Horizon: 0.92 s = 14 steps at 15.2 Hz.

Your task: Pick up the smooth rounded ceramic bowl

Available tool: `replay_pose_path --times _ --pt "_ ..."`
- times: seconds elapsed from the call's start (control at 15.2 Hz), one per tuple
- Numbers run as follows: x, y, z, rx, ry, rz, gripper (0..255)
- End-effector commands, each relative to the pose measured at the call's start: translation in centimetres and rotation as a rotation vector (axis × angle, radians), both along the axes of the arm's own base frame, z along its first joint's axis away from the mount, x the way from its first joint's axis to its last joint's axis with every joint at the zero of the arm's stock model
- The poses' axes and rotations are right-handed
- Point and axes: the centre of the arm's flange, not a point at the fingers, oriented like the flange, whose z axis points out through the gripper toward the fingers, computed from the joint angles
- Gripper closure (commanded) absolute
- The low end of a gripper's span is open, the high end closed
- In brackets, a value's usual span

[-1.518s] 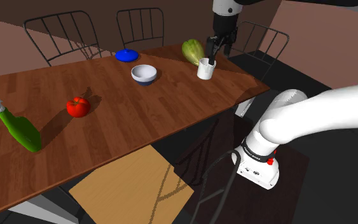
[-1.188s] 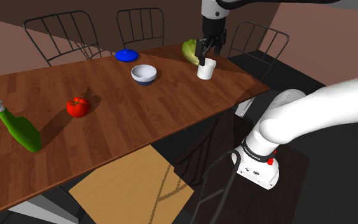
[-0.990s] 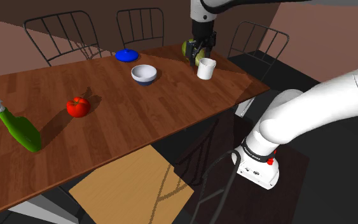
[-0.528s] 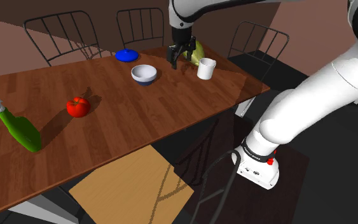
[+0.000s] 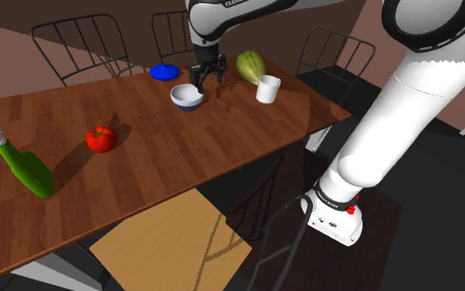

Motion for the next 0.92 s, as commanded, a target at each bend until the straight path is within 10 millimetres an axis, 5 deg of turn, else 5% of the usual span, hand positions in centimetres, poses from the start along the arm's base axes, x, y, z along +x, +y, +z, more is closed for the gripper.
replay_pose_path --times 0.0,0.73,0.86 --pt "2.4 0.5 -1.1 0.003 -0.002 0.006 0" --pt "14.7 4.8 -6.9 0.02 -0.01 0.036 0" --pt "15.4 5.1 -7.8 0.021 -0.01 0.038 0"
